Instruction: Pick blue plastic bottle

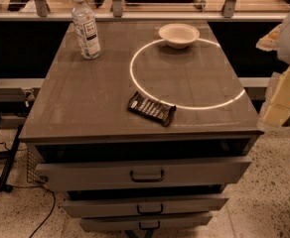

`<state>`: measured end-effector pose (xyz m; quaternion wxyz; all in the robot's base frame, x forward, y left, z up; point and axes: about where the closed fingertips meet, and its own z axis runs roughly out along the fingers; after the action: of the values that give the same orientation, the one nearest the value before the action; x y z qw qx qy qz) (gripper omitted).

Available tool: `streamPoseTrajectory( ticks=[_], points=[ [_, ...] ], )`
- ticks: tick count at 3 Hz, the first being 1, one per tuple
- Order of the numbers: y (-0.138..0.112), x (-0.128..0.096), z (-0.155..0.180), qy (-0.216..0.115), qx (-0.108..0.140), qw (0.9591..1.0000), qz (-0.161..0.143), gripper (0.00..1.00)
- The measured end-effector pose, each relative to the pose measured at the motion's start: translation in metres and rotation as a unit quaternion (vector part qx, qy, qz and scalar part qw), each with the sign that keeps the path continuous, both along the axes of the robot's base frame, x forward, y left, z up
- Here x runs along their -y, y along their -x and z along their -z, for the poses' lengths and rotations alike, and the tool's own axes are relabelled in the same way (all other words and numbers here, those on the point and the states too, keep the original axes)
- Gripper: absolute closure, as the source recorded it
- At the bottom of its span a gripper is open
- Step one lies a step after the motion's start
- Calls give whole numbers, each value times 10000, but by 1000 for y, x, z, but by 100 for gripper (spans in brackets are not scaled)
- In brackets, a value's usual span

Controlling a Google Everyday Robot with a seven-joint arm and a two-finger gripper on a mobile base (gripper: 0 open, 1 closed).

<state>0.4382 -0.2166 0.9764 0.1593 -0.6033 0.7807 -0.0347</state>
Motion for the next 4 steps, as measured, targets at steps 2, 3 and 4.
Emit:
streamPoseTrajectory(
  ticks=[2,3,4],
  points=[
    [-58,-17,7,-340,135,9992,-149,0],
    [-132,-54,11,-805,405,9950,-442,0],
    [-207,-106,13,-1283,749,9864,-709,0]
  ],
)
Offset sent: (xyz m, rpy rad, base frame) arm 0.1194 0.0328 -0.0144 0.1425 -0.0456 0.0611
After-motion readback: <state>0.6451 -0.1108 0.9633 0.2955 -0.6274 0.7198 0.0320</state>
